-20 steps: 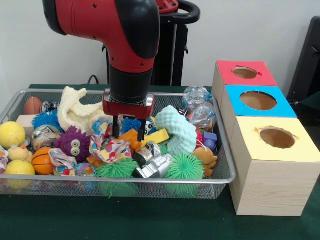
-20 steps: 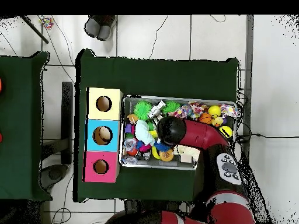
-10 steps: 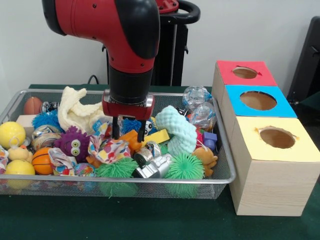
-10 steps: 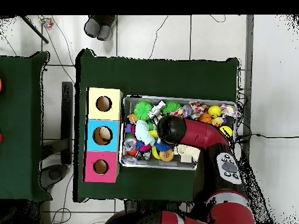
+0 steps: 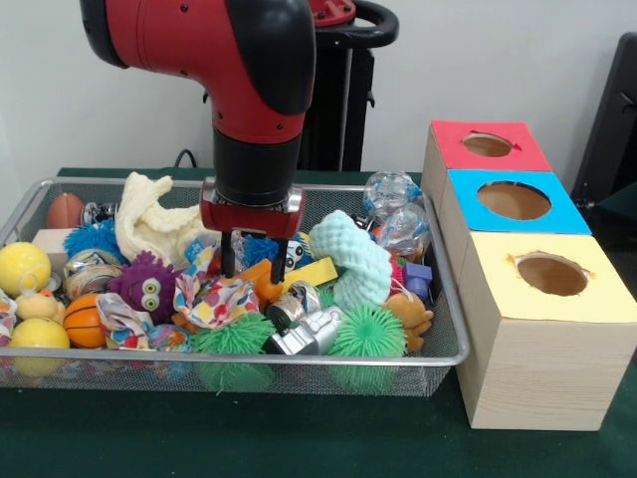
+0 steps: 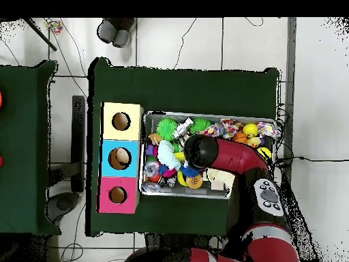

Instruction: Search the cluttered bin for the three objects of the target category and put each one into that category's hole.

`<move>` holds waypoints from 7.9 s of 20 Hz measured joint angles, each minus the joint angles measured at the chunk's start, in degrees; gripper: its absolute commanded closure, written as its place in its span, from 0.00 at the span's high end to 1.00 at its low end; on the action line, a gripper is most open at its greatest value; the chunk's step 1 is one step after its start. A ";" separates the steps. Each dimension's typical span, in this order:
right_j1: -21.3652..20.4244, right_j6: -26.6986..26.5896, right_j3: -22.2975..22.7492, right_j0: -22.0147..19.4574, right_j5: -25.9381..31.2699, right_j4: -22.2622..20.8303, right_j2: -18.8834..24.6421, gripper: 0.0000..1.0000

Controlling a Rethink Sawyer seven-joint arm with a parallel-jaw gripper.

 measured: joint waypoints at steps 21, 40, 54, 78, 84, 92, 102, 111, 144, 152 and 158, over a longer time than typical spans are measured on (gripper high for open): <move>0.47 0.00 -5.07 -2.83 0.00 -0.02 0.27 1.00; 0.90 0.00 -6.23 -2.16 0.01 -0.02 -0.07 0.00; -0.71 0.00 -5.11 -2.08 0.01 0.53 -0.06 0.00; -17.42 0.00 4.57 5.27 0.77 5.16 -0.05 0.00; -15.17 0.00 6.36 5.27 -1.09 5.11 -0.10 0.00; -12.73 0.00 6.38 5.18 -2.96 5.09 -0.53 1.00; -12.54 0.00 6.38 3.55 -2.96 5.19 -0.53 1.00; -12.55 0.00 6.25 2.84 -2.96 5.28 -0.53 1.00; 2.83 0.00 -20.05 -1.38 7.86 5.73 -0.52 1.00; 6.35 0.00 -25.77 0.62 8.24 5.74 -1.57 1.00; 6.69 0.00 -25.51 2.21 7.25 5.76 -2.46 1.00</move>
